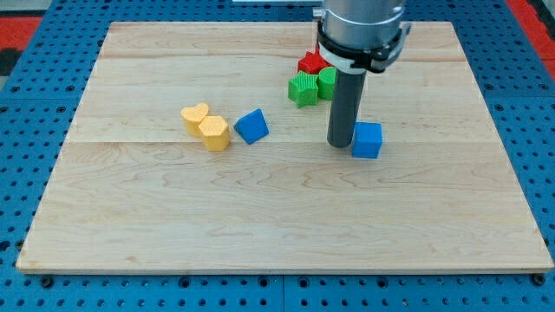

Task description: Push the blue cube to the right of red circle

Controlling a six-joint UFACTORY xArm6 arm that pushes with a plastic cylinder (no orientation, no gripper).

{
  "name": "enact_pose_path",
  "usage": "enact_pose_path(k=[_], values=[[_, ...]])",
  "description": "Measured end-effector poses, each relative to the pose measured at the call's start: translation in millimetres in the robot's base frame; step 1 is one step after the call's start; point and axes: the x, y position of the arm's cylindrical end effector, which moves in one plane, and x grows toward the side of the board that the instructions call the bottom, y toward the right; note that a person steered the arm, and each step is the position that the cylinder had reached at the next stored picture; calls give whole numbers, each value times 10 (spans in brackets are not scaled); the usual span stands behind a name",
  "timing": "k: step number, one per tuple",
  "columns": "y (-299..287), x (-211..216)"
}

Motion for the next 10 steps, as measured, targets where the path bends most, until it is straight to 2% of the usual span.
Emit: enact_pose_path(k=[1,2,3,6,7,8,9,10], values=[[-187,379],[-179,587],[76,351],[309,288],[557,-62],[553,-673],[350,-907],[414,-1078]])
